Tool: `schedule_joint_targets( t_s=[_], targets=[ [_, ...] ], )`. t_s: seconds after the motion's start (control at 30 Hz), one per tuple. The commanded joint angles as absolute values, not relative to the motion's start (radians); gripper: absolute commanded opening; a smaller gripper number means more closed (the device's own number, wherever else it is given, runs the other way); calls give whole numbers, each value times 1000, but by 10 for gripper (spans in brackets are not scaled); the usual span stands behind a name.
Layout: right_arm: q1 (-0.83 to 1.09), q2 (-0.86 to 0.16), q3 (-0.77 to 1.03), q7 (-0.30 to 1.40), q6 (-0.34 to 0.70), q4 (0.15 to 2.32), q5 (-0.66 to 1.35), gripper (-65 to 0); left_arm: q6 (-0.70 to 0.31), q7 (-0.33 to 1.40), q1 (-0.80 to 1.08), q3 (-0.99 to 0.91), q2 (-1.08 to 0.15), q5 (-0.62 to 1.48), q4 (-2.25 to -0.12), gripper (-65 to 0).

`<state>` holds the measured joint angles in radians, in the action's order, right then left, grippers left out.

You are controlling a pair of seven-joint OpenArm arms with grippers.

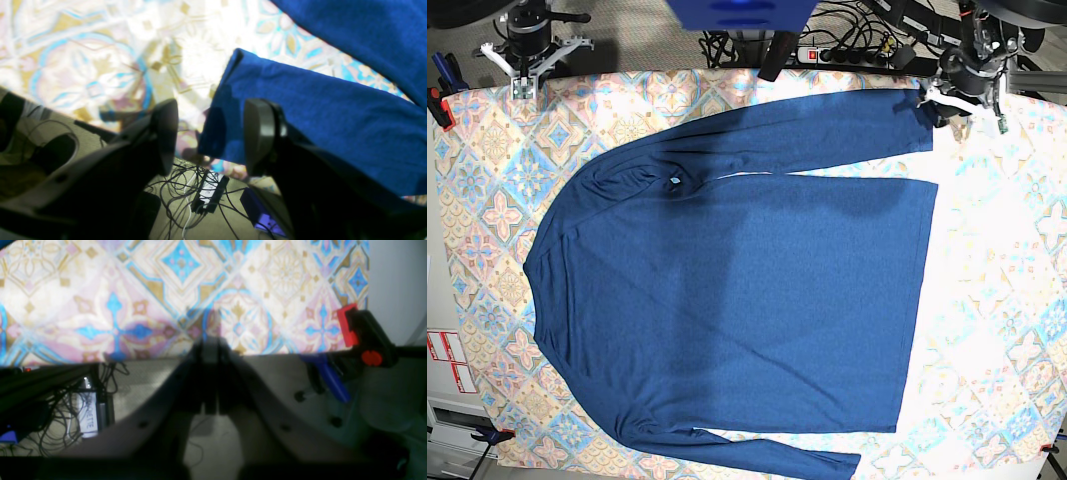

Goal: Fold the T-shirt properly
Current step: 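Lower both grippers and grasp the shirt's shoulder corners at the collar edge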

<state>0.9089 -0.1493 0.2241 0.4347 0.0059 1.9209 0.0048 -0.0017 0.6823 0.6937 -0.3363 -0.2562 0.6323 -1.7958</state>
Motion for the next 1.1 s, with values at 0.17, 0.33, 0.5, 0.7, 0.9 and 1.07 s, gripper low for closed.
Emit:
schedule_joint_targets(
  t_s=[0.17, 0.33, 0.5, 0.7, 0.9, 1.07],
  targets=[
    [920, -156, 231, 418, -1, 1940, 1, -650, -5, 674, 670, -280, -291, 642, -1670, -340],
    [920, -156, 231, 418, -1, 1940, 1, -650, -5, 674, 657, -277, -289, 641, -1639, -341],
    [920, -156, 231, 418, -1, 1940, 1, -650, -94, 674, 656, -203, -295, 642, -1638, -373],
    [920, -156, 234, 418, -1, 1946, 1, -650, -162, 674, 662, -137, -295, 642, -1639, -458],
    [920, -156, 234, 418, -1, 1948, 1, -650, -226, 674, 682, -140, -294, 642, -1655, -472],
    [920, -156, 236, 418, -1, 1948, 1, -650, -251, 674, 716, -145, -295, 641, -1718, -612]
  ],
)
